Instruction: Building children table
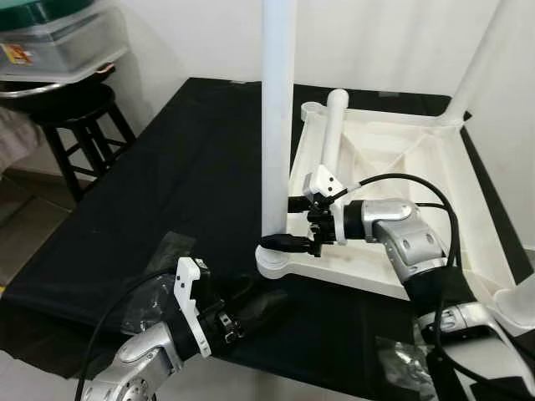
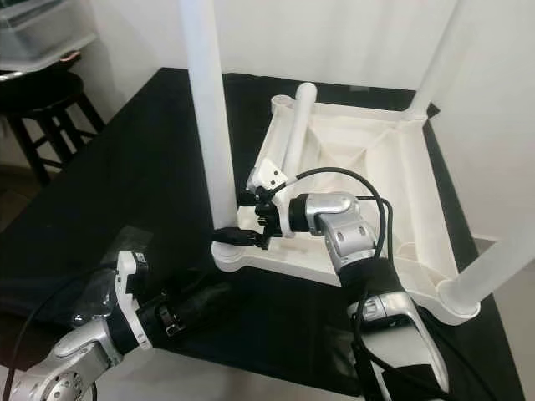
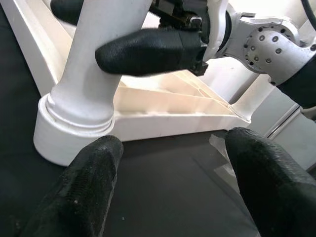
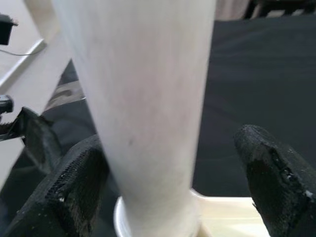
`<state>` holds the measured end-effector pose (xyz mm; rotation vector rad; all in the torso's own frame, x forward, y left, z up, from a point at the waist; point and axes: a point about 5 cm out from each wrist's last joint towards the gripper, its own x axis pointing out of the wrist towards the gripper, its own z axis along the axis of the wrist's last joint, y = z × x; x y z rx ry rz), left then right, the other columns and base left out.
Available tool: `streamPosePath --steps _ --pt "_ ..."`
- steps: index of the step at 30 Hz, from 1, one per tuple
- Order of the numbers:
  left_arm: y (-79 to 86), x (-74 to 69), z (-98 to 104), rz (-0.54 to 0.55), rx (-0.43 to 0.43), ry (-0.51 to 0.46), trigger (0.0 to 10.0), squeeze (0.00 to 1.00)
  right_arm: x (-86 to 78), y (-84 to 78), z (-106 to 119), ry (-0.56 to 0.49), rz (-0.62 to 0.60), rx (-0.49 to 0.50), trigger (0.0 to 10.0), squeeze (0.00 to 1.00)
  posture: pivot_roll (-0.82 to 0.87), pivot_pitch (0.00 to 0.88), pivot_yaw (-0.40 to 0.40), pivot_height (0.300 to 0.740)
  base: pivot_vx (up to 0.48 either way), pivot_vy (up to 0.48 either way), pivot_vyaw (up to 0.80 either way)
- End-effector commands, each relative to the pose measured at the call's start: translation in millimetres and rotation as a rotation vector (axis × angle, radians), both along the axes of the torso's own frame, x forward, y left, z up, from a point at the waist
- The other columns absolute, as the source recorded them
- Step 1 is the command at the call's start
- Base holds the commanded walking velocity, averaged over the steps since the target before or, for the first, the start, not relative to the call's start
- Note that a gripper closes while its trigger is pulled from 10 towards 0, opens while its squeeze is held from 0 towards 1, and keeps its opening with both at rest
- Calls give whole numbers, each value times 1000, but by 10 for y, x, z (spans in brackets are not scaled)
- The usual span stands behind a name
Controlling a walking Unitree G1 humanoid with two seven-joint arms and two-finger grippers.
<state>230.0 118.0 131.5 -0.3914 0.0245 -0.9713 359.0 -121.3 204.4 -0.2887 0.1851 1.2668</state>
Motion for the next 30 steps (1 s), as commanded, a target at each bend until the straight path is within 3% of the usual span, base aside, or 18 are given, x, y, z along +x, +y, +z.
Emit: streamPosePath --steps 1,4,5,6,11,20,22,23,25,26,27,28,29,30 --pt "-27 -33 3 -6 6 -3 10000 0 43 38 148 -39 33 19 10000 0 49 139 -17 740 0 0 0" --pt "-37 -51 -3 -8 6 -2 10000 0 68 74 240 -28 83 34 10000 0 57 139 -21 740 0 0 0" --pt "-42 -57 -6 -10 6 0 10000 0 67 85 268 -18 119 34 7451 0 58 138 -22 740 0 0 0" --pt "-47 -64 -9 -12 6 1 10000 0 72 86 292 -4 165 30 0 0 60 134 -23 740 0 0 0" --pt "-62 -81 -18 -15 5 3 10000 0 92 44 320 21 233 11 0 0 63 126 -26 740 0 0 0" --pt "-83 -91 -13 -17 -2 3 10000 0 87 -115 203 47 224 -9 0 0 46 130 -22 740 0 0 0" --pt "-86 -94 -7 -18 -2 2 10000 0 84 -301 -24 31 39 -79 0 0 19 145 -35 740 0 0 0" --pt "-86 -94 -7 -18 -2 2 10000 0 84 -301 -24 31 39 -79 0 0 19 145 -35 740 0 0 0" --pt "-75 -97 3 -16 -3 -1 10000 0 -17 -416 -363 46 -206 -118 0 0 13 154 -39 740 0 0 0" --pt "-75 -97 3 -16 -3 -1 10000 0 -17 -416 -363 46 -206 -118 0 0 13 154 -39 740 0 0 0" --pt "-55 -96 9 -13 -2 -2 10000 0 -49 -349 -521 42 -445 -91 0 0 8 161 -29 740 0 0 0" --pt "-27 -87 16 -10 1 -3 10000 0 -331 -81 -800 94 -580 -76 0 0 -1 176 -9 740 0 0 0" --pt "-9 -80 22 -9 2 -4 10000 0 -555 50 -913 132 -687 -56 0 0 -1 176 -9 740 0 0 0" --pt "10 -69 17 -10 10 -3 10000 0 -755 204 -953 122 -705 -83 0 0 -8 174 5 740 0 0 0"
